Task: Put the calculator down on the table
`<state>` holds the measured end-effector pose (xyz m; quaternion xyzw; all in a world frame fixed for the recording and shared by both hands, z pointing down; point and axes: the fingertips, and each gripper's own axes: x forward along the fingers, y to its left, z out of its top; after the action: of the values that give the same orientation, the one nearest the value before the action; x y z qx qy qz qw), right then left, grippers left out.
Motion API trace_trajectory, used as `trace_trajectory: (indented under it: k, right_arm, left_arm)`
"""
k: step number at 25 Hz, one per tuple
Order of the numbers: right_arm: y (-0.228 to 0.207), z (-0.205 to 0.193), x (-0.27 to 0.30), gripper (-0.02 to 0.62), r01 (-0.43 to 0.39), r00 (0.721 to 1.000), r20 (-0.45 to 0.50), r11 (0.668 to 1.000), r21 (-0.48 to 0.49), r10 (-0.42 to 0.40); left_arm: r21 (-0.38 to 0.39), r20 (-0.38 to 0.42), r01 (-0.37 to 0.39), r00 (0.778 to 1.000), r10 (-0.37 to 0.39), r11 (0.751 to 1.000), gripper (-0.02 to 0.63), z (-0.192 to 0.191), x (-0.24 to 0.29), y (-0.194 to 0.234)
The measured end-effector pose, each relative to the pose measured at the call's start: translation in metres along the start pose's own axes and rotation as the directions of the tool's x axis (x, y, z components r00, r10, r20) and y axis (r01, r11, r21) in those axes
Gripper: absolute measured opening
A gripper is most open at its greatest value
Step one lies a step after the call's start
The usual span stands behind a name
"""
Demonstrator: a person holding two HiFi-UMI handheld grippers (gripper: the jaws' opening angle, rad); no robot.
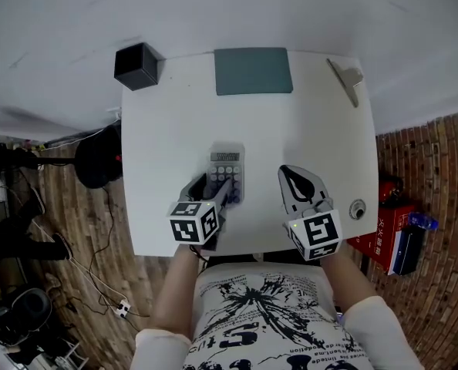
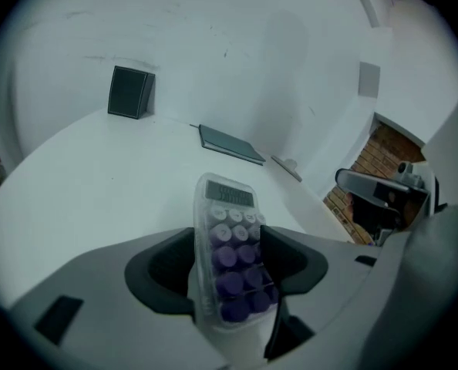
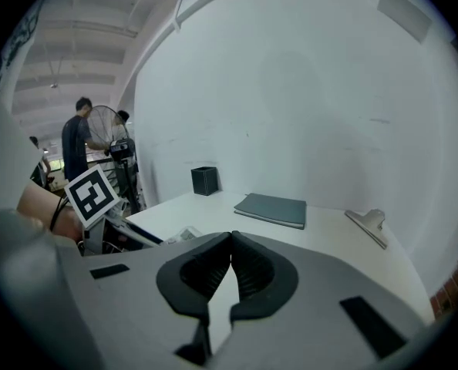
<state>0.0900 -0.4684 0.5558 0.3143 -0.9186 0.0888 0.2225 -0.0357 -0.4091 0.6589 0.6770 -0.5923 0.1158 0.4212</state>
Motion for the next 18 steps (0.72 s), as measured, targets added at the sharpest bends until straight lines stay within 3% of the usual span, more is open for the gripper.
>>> trace_trajectory:
  k: [7, 11, 15, 18]
  right_arm:
    - [0.018, 0.013, 0.000, 0.015, -0.009, 1.000, 0.024, 1.000, -0.004, 0.009]
    - [0.021, 0.021, -0.012, 0.014, 0.014, 0.998, 0.053, 1.000, -0.004, -0.014]
    - [0.024, 0.036, -0.031, 0.015, 0.036, 0.995, 0.097, 0.999, 0.013, -0.037]
    - [0.025, 0.051, -0.048, 0.015, 0.041, 0.988, 0.147, 0.999, 0.016, -0.043]
  left_arm:
    - [0.104, 0.027, -0.054, 0.998, 0.052, 0.993, 0.235, 0.009, -0.019, 0.007]
    - [0.141, 0.104, -0.008, 0.995, -0.007, 0.990, 0.197, 0.027, -0.044, -0.006]
    - [0.288, 0.187, 0.005, 0.980, -0.061, 0.958, 0.155, 0.054, -0.084, -0.032]
    - [0.354, 0.255, -0.007, 0.963, -0.089, 0.935, 0.128, 0.073, -0.115, -0.052]
